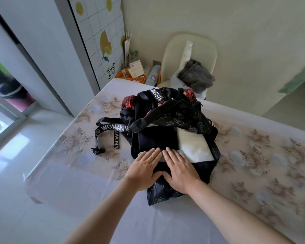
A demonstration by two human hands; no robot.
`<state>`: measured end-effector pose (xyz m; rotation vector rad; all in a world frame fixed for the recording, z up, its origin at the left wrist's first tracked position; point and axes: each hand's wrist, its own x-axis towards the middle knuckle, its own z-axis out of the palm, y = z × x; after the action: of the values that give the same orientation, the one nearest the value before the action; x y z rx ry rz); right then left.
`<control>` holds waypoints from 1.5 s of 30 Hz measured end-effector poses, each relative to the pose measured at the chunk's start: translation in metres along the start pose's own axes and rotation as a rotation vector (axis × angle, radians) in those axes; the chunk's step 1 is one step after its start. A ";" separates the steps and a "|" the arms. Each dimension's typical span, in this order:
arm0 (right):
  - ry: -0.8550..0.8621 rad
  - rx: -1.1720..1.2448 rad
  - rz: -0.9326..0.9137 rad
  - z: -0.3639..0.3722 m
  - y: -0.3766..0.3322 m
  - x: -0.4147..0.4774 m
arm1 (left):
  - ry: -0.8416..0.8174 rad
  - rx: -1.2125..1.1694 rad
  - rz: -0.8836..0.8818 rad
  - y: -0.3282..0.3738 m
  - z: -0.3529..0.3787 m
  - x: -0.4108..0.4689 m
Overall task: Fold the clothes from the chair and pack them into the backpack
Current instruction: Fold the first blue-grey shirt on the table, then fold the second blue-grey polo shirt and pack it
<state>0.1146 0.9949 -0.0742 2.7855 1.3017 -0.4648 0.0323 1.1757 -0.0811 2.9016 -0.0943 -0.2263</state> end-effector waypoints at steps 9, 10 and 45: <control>-0.031 0.263 0.020 -0.034 0.012 0.003 | 0.025 -0.029 -0.107 0.014 -0.029 0.020; 0.050 0.327 0.036 -0.040 0.018 -0.003 | 0.063 -0.036 -0.125 0.019 -0.035 0.025; 0.245 0.379 1.507 0.137 0.432 -0.893 | -0.654 -0.165 0.867 0.997 0.134 0.072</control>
<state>-0.1349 0.0280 0.0045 3.1124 -1.1167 -0.2231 0.0358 0.1717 0.0101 2.2340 -1.3017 -0.9204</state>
